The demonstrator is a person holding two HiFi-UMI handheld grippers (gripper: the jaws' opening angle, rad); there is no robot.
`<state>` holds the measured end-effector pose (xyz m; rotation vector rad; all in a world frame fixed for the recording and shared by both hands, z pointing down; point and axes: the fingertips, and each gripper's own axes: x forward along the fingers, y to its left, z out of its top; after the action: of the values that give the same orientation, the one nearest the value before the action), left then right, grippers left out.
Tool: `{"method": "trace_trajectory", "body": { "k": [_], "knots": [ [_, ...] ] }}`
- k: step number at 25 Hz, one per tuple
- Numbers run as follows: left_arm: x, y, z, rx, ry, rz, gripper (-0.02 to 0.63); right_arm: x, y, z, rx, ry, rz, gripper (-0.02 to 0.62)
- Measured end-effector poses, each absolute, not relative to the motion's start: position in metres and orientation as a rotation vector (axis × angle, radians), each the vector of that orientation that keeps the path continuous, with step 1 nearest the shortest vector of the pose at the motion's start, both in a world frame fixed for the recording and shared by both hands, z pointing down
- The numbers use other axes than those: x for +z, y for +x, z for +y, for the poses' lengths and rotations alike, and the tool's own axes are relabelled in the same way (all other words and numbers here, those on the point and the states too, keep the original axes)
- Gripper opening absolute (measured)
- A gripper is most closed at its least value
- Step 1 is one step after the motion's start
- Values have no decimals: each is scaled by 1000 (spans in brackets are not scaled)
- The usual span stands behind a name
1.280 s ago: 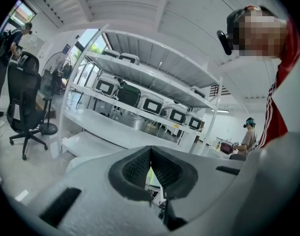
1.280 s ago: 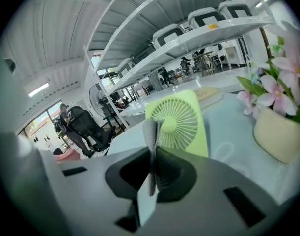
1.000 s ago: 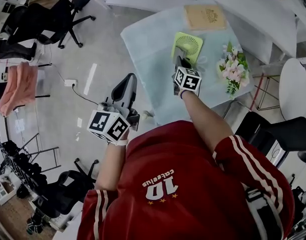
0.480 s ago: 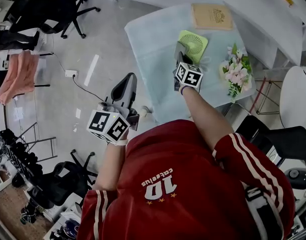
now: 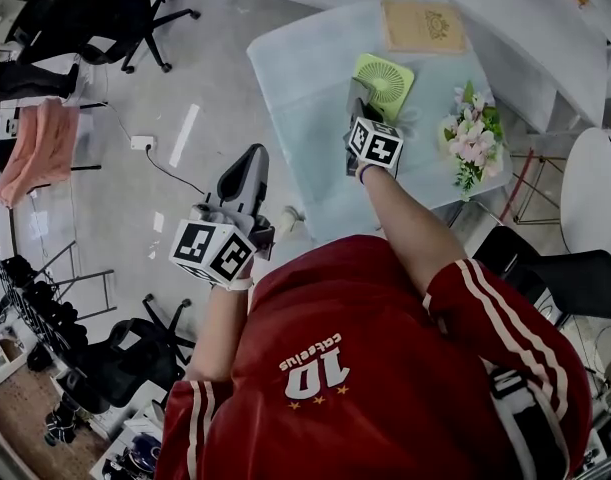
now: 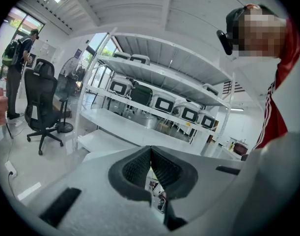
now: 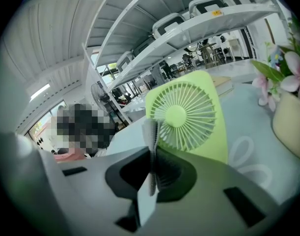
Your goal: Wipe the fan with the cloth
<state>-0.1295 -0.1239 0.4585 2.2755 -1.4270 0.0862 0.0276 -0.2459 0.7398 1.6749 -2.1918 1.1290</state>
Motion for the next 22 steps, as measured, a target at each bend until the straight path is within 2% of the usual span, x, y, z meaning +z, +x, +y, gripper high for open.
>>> {"method": "trace_trajectory", "body": {
  "k": [22],
  "knots": [
    [459, -104, -132, 68, 2319, -1364, 5, 741, 52, -232, 1122, 1697, -2163, 14]
  ]
}}
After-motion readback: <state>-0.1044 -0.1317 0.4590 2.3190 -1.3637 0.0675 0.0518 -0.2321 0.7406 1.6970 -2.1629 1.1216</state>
